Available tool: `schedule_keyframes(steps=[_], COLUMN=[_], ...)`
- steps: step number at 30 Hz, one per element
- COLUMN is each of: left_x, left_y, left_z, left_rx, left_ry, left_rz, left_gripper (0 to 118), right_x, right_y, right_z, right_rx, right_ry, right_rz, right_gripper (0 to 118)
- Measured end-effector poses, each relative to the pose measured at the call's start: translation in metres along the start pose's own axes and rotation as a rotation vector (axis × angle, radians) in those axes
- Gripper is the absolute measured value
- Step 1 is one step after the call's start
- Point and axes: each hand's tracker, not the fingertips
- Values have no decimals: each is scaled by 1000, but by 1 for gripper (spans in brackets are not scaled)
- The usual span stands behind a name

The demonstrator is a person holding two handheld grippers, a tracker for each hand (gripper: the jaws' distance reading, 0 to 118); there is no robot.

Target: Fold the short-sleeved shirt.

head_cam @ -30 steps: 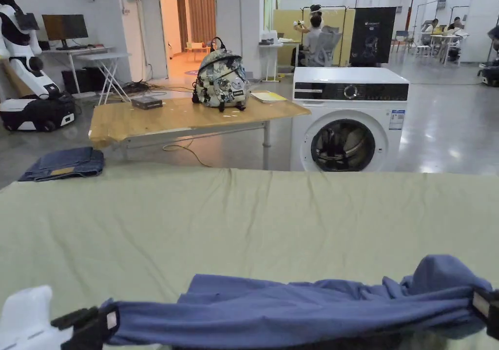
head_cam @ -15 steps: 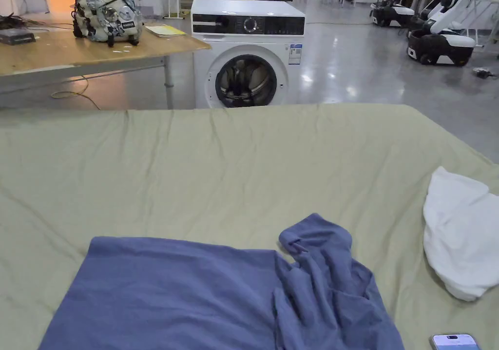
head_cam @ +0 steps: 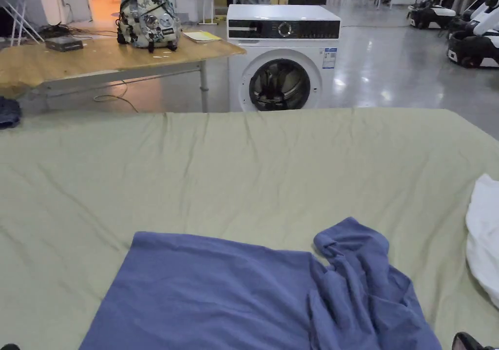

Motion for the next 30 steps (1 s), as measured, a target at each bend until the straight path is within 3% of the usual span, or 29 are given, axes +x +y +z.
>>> schedule_keyframes(steps=[1,2,3,4,8,16,21,22,24,26,30], left_x=[5,10,13,20,33,7,-6,-5,-1,7,22], left_y=[6,10,13,16,23,4,-7,-4,6,19,40], left_z=[2,5,5,6,11,4,-8,-16,-45,-82,-205], left_rx=[6,10,10,17,31,-76,-143,-148,-186,-175,-369], left_ry=[-19,-22,-14,11,5,-30,-22,-21,-87,-94,-220], left_rz=[7,-15,-49,-99,-150,-10,-60,-75,-65,-66,-72], left_gripper=[55,27,4,0,0,0,0,1,26,83,85], right_x=[-4,-8,-13,-18,-34,-39,-35,-34,-34,-34,-24], right_y=[3,5,6,6,5,2,-5,-6,-7,-8,-14], right_z=[1,1,1,2,2,1,-4,-5,-7,-10,-14], right_rx=[7,12,17,23,29,10,-31,-40,-53,-55,-83], right_ry=[22,24,18,11,9,52,64,65,70,67,68], right_rz=[-2,2,19,60,183,170,161,155,139,128,92], right_gripper=[32,8,3,0,0,0,0,0,0,0,0])
